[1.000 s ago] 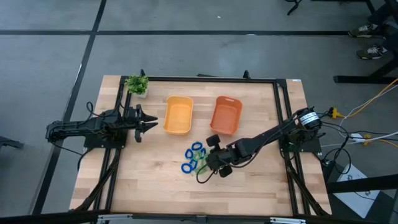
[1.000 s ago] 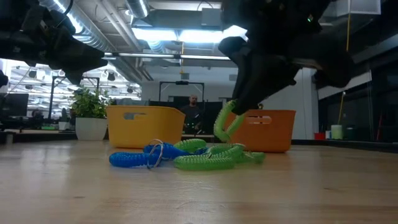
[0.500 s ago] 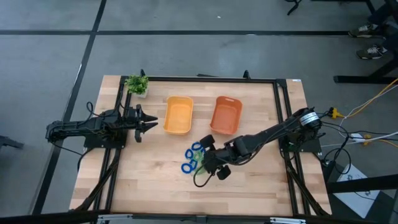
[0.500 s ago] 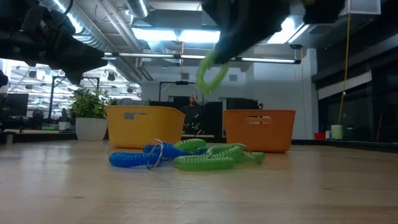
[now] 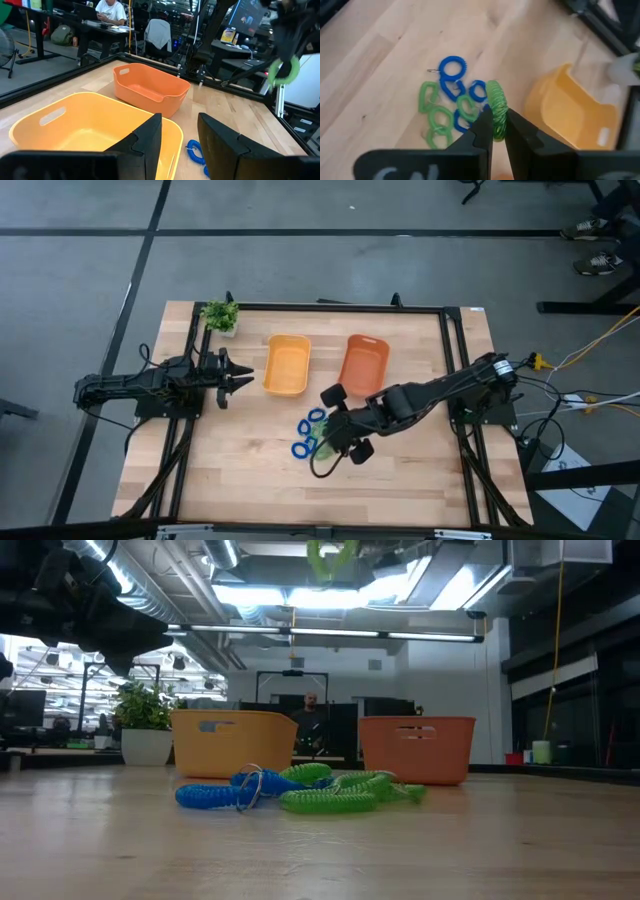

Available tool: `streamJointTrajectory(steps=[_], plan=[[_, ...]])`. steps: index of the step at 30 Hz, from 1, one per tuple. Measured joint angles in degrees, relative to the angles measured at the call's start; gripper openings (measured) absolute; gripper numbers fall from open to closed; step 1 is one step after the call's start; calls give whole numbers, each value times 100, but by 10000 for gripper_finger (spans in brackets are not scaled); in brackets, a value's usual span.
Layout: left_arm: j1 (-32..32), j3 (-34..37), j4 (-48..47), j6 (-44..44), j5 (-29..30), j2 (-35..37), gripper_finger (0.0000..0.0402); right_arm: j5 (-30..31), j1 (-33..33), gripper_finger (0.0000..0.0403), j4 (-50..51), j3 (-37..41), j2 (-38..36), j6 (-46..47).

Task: Sort spring keychains
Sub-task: Put the green spring keychain into the orange bin

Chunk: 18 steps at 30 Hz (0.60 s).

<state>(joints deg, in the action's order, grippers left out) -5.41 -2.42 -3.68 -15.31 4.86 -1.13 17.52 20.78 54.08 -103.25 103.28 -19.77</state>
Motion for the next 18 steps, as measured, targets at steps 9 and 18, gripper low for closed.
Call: streamJointTrajectory(steps=[9, 18], plan=[[-2, 2, 0, 0, 0, 2, 123, 248, -161, 41, 539, -535, -4, -16], [0, 2, 0, 0, 0, 0, 123, 1327, -598, 41, 709, -539, -4, 62]])
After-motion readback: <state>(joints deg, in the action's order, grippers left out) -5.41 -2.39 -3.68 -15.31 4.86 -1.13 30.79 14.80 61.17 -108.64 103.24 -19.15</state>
